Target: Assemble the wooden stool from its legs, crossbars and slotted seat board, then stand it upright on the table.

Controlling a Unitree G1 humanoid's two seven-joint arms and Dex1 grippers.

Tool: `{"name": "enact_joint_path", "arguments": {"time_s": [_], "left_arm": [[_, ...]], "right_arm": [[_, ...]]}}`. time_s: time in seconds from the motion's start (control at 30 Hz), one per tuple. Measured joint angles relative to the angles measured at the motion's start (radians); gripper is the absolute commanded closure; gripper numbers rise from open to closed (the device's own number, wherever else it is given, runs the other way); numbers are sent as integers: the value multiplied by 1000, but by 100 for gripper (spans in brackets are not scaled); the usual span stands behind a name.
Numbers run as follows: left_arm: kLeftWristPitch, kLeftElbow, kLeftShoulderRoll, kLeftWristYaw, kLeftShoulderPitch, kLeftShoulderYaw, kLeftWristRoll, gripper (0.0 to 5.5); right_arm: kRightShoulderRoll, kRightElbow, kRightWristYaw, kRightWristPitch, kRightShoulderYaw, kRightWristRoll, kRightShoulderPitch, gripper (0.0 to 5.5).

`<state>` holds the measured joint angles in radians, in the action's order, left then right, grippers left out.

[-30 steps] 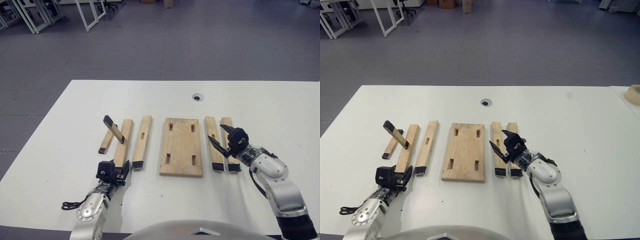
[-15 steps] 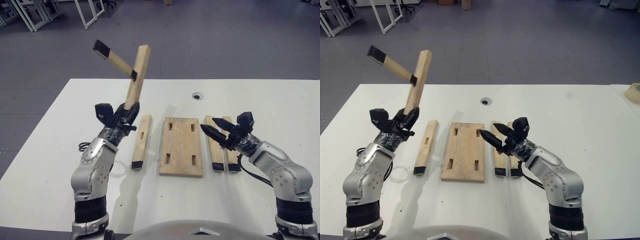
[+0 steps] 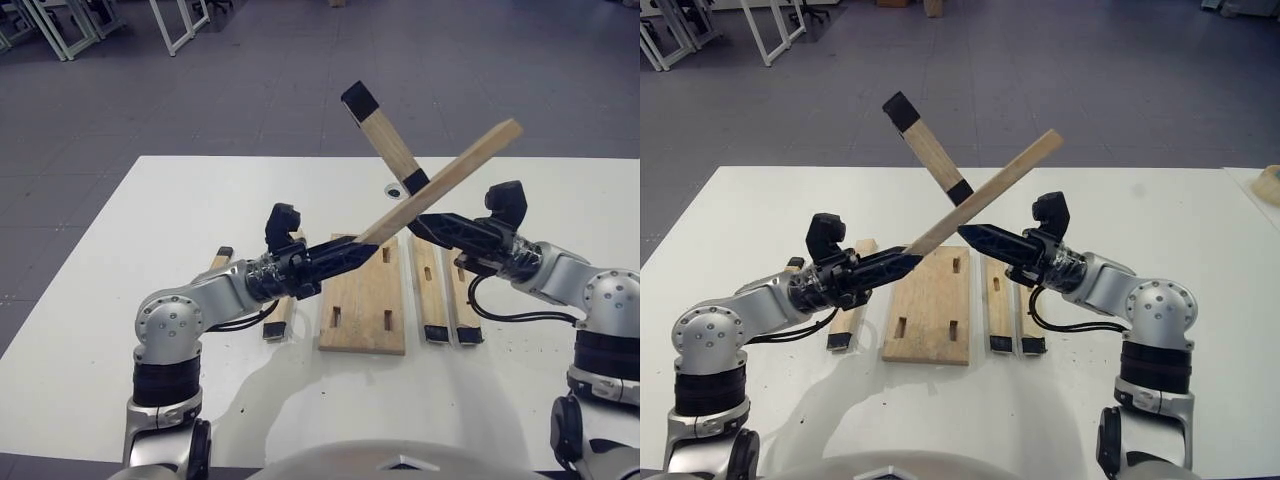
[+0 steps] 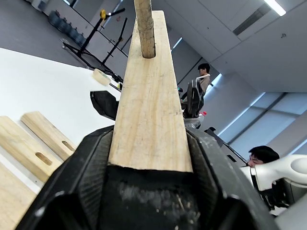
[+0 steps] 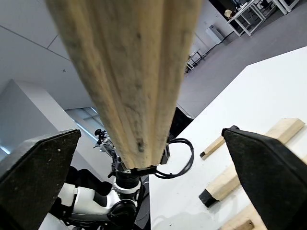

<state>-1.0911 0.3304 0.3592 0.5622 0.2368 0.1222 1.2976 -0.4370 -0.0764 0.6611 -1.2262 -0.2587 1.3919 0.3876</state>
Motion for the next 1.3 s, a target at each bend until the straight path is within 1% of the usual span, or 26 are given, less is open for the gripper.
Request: {"name": "enact_joint_path", "arguments": {"time_s": [0.03,0.07,0.1,0.13,0.23,0.27,0.3,0.33,0.37,0.4,0.5,0.63,0.83,0.87,1.03,1.17,1.3], "left_arm": [[0,0,1,1,0,-2,-2,343],[0,0,2,1,0,-6,-5,343],[1,0,3,1,0,-10,-5,343],[1,0,3,1,0,-14,-5,343],[1,0,5,1,-4,-19,-5,343],[1,0,5,1,-5,-19,-5,343],[1,-1,5,1,-5,-19,-5,343],[2,-1,5,1,-5,-19,-5,343],[2,-2,6,1,-5,-19,-5,343],[2,-3,7,6,-5,-19,-5,343],[3,-5,13,20,-5,-19,-4,343],[3,-5,13,31,-5,-19,-2,343],[3,-10,13,42,3,-32,-4,344],[3,-10,14,44,3,-34,-5,307],[43,0,44,99,3,-30,-24,219],[63,31,132,209,-14,-1,-35,217],[165,-6,229,246,-26,14,-210,217]], "right_arm": [[0,2,0,-2,0,19,5,0],[1,3,-1,-5,0,38,17,26],[2,3,-4,-5,0,49,25,36],[3,3,-15,-5,3,62,32,66],[3,3,-37,-5,8,65,35,126],[3,3,-42,-5,8,66,35,135],[3,3,-43,-5,10,66,35,160],[3,3,-43,-5,13,66,35,171],[3,3,-43,-4,17,66,35,200],[3,3,-45,-2,19,65,35,213],[1,3,-45,3,29,55,35,285],[-9,-1,-27,17,39,29,35,348],[-31,-4,35,27,45,-5,35,348],[-31,-4,42,28,46,-11,35,348],[-44,0,63,28,48,-25,35,348],[-60,5,78,29,49,-64,29,348],[-106,0,127,32,49,-113,0,348]]}}
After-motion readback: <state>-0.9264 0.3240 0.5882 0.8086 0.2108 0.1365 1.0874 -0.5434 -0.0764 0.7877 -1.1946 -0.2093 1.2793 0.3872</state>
